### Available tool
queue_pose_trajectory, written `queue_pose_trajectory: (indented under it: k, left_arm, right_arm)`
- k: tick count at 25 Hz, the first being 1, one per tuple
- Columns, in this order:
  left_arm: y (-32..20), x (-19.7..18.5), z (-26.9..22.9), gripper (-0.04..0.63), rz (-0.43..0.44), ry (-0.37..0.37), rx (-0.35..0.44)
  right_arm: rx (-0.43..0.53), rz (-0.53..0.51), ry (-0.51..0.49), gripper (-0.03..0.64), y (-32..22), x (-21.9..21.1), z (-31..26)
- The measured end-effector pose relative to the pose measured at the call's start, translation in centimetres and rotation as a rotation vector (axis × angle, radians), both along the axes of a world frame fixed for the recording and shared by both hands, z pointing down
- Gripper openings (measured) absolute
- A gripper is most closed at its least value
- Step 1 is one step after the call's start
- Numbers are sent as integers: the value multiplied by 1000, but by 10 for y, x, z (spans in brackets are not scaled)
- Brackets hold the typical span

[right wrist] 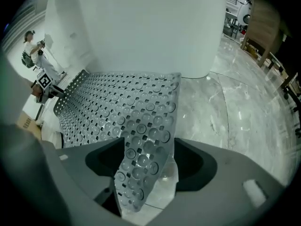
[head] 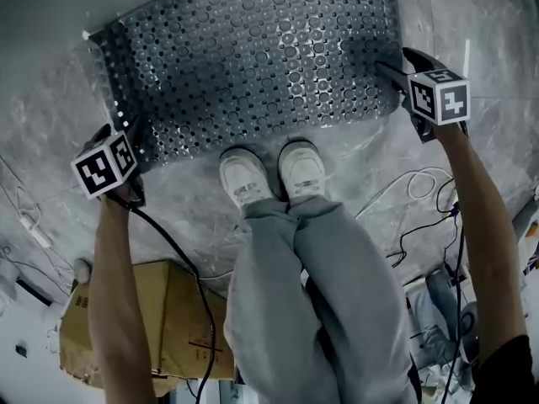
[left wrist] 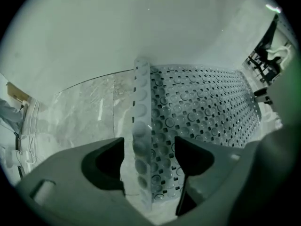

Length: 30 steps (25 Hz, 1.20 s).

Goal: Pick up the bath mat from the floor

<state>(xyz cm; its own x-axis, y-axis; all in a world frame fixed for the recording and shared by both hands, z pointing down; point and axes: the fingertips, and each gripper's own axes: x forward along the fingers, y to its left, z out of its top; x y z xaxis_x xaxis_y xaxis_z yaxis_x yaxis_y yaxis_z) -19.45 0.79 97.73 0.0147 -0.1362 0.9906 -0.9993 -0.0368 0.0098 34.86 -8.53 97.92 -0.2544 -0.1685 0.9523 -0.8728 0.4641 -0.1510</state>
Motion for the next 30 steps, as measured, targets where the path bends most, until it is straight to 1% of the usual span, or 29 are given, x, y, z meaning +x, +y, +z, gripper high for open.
queue_pose_trajectory:
  k: [5,7,9,12,15,18,20,22,24,26,27,28,30]
  left_arm:
    - [4,-10,20,351,1,29,-26]
    - [1,-10,26,351,9,40,-24]
    - [2,-10,31,351,20,47,-24]
    - [4,-9,38,351,24,65,-31]
    - [4,-7,41,350,-12,108,-36]
    - [1,-8,42,342,-81,155,-25]
    - [-3,-4,42,342,-122,190,-17]
    - [-12,6,40,338,-139,224,-7]
    - [-18,14,38,314,-117,211,-19]
    - [-19,18,37,233,-86,183,-51]
    - [-18,20,36,211,-78,181,-67]
    - [-18,22,35,171,-70,185,-81]
    - [-16,25,31,156,-41,198,-106]
  right_arm:
    - [1,-11,-13,345,-13,1,21]
    - [3,-26,-11,342,-24,6,24]
    - [8,-43,-15,342,-31,0,22]
    - [-23,-35,-44,331,-31,-2,29]
    - [-47,-12,-102,312,-34,-9,27]
    - [-93,-45,-155,311,-32,-21,27]
    - [-141,-70,-192,291,-30,-29,24]
    - [-183,-85,-219,281,-29,-36,22]
    - [-201,-86,-215,262,-28,-40,22]
    - [-207,-42,-245,261,-28,-44,20]
    - [-208,-17,-267,258,-29,-45,17]
    - [-205,-4,-281,244,-29,-46,15]
    - [-196,2,-292,196,-27,-49,14]
